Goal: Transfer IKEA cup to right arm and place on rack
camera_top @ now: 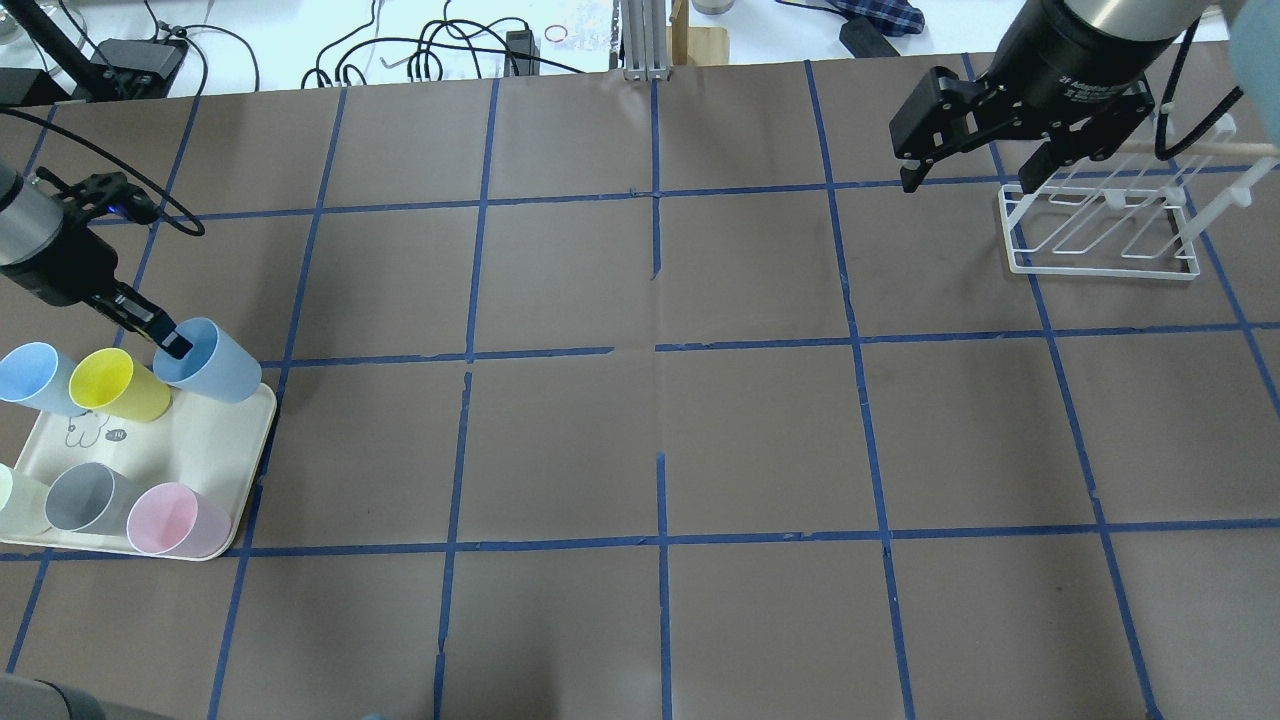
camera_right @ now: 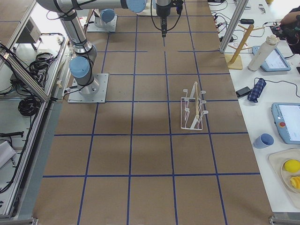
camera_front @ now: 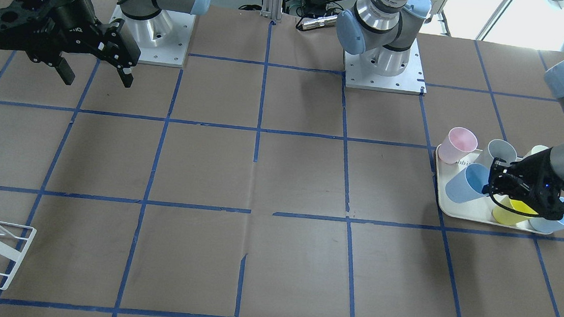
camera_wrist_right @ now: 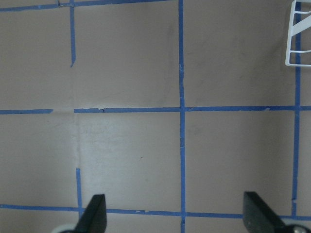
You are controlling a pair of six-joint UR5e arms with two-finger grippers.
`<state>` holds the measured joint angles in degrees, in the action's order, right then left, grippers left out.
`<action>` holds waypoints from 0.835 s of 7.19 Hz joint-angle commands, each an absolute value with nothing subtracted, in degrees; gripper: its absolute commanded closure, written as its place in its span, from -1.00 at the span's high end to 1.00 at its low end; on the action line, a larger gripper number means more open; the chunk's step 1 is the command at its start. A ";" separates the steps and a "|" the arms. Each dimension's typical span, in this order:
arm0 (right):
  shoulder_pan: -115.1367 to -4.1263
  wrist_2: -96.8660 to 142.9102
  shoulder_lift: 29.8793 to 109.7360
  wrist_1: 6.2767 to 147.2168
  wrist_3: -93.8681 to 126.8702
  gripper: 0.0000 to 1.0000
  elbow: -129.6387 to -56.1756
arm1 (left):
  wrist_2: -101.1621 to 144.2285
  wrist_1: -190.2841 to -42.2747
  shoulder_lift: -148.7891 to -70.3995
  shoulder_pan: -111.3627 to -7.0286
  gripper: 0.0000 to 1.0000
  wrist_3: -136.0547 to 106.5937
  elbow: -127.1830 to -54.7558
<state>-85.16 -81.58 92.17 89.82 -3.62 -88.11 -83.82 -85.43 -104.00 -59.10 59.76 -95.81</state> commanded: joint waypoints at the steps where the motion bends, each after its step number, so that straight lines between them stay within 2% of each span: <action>1: -78.78 -69.93 92.72 83.79 -5.53 1.00 -87.98 | -72.64 -104.10 -100.21 -64.65 -1.00 53.12 -89.83; 4: -73.49 -50.60 92.55 73.32 -7.64 1.00 -89.20 | -45.72 -111.59 -96.51 -73.45 -1.00 43.00 -92.18; 6: -73.48 -40.49 92.81 72.42 -8.52 1.00 -91.40 | -30.22 -112.50 -94.32 -79.51 -1.00 38.95 -97.53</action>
<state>-73.69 -47.15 92.71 73.20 -8.10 -90.38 -39.63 -111.77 -95.60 -75.87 41.28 -94.38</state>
